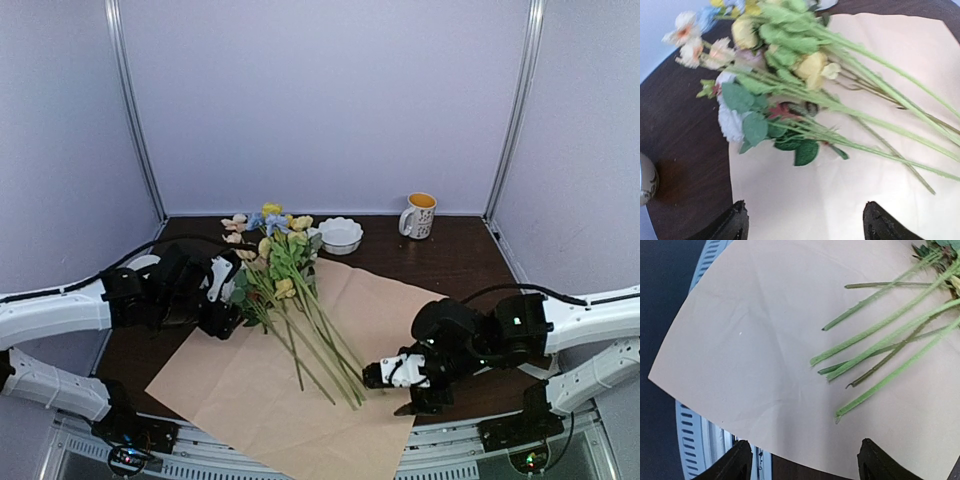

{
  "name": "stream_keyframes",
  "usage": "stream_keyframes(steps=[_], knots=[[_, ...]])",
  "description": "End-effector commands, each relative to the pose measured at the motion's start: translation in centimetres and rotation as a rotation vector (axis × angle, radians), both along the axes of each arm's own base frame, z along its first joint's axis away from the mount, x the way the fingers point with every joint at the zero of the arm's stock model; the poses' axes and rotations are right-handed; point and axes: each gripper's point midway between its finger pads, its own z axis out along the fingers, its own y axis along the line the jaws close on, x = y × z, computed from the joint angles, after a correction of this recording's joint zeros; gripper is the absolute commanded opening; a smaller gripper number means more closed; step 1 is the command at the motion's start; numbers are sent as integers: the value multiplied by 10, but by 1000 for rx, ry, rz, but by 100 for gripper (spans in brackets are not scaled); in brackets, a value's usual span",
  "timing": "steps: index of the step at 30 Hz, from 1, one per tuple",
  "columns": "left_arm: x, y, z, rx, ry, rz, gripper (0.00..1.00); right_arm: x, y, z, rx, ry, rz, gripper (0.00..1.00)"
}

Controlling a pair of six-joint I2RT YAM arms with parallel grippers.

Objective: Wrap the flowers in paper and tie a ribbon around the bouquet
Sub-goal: Pick up the bottom corner of the flattened wrapping paper from the center of the board.

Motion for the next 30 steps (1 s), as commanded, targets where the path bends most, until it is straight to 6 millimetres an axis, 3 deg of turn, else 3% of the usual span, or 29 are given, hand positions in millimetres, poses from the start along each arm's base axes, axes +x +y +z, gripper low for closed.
stream_keyframes(steps=[1,5,10,14,20,24,30], knots=[[-37,-40,26,-35,-201,-305,82,-25,-14,-21,-67,-130,362,75],[-75,-60,30,-45,-339,-524,82,-40,-38,-56,-217,-267,594,77],[-108,-70,23,-60,-428,-719,82,-65,-25,-75,-199,-298,737,73],[-116,-73,21,-48,-454,-774,82,-59,-11,-84,-177,-365,742,68],[-121,-81,12,-4,-445,-828,81,-46,-7,-101,-226,-459,769,63],[-117,-83,10,31,-454,-818,82,-41,11,-92,-171,-501,737,44],[-118,-81,9,0,-475,-816,82,-30,16,-88,-169,-527,693,15]])
